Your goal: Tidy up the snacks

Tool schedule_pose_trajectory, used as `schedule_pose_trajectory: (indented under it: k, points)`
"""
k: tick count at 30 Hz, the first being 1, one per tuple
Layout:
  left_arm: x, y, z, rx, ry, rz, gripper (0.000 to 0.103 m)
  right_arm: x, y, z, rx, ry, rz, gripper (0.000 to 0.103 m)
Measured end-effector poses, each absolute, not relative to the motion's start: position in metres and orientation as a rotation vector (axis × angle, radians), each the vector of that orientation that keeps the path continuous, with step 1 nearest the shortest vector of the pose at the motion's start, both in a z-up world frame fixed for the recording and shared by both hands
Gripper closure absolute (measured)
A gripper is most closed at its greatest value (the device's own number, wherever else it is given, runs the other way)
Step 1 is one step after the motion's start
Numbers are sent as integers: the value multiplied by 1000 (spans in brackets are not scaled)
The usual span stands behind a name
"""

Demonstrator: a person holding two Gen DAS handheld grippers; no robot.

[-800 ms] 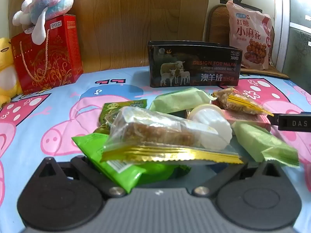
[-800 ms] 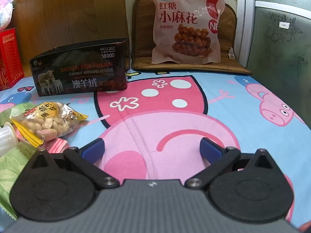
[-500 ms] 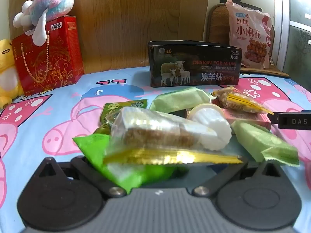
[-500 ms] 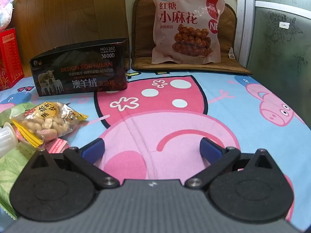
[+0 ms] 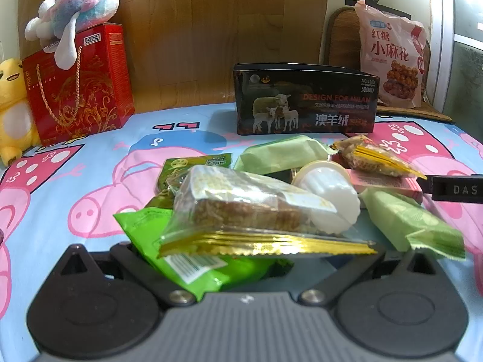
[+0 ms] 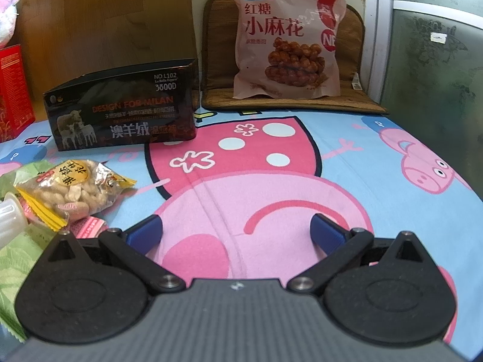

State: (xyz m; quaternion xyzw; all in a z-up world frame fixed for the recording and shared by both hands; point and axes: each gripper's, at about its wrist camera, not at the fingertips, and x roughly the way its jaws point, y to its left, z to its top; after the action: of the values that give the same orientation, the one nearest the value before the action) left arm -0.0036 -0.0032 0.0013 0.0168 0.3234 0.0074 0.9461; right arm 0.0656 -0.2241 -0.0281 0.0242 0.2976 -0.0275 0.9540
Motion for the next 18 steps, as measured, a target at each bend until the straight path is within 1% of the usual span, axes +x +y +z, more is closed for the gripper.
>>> schedule_pose_trajectory:
  k: [8, 12, 15, 18]
  points:
    - [-4, -3, 1, 34, 660, 15, 0, 52, -230, -25, 71, 611, 19, 0]
    - [-3, -4, 3, 27, 693, 32, 0, 3, -241, -19, 151, 624, 135, 0]
    - [-17, -9, 5, -12, 720, 78, 0, -37, -244, -20, 218, 625, 249, 0]
    - [-43, -19, 4, -26, 707, 107, 0, -61, -230, -20, 181, 636, 279, 0]
